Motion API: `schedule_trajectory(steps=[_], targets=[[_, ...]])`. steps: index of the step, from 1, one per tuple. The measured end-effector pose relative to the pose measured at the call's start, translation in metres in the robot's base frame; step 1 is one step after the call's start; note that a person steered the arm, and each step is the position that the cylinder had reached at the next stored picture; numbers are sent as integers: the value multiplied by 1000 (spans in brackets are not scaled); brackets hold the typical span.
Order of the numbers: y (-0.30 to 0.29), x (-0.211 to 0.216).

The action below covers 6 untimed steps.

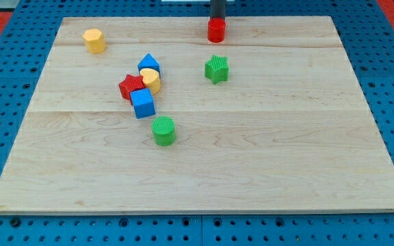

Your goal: Point your arm to yellow hexagon

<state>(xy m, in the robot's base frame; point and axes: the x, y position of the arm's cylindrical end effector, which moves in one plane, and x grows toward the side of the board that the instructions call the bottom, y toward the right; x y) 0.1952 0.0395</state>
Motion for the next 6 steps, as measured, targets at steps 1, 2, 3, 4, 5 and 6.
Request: schedule_trajectory(steps=[1, 2, 3, 4, 5, 6], targets=[[0, 10], [-12, 14], [-56, 14], [-94, 23], [-124, 61], [-173, 98]])
